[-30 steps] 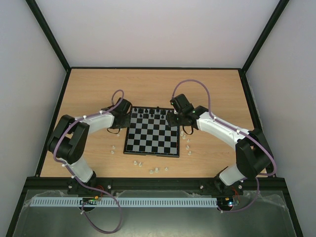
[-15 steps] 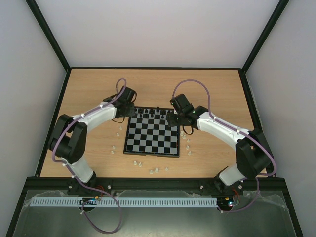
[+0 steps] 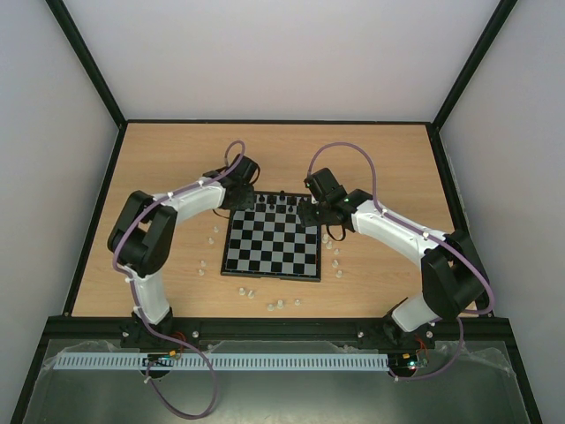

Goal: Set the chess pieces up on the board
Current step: Place the chess piece on the chessboard.

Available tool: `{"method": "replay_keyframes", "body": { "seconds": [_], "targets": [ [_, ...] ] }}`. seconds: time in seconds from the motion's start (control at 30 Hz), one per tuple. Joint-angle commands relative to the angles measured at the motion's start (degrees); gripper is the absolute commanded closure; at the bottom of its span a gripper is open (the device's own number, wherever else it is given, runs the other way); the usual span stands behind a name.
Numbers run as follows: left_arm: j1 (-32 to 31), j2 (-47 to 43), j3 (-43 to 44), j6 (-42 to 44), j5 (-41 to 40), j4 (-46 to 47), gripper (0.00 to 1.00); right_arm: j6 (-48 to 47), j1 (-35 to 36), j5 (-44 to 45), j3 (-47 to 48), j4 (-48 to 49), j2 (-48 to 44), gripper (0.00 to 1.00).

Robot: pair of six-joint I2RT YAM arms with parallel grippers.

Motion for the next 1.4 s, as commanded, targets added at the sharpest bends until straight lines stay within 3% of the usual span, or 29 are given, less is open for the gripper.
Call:
{"method": "replay_keyframes", "body": {
  "seconds": [0.0, 1.1, 1.23, 1.37],
  "targets": [
    [0.10, 0.99, 1.26, 0.69, -0.94, -1.18, 0.93, -0.14, -0.21, 0.15, -0.56, -1.10, -0.31, 0.44],
    [0.19, -0.96, -0.14, 0.70, -0.66, -0.80, 0.80, -0.12, -0.21, 0.62, -0.82, -0.94, 0.19, 0.43],
    [0.19, -8.56, -2.16, 0.91, -0.93, -1.98, 0.71, -0.12, -0.21, 2.43, -0.61, -1.26, 0.40, 0.39],
    [0.19, -17.91, -6.47, 1.12, -0.86, -1.69, 0.52, 0.18, -0.65, 5.27, -0.48, -1.80, 0.57, 0.30]
  ]
}}
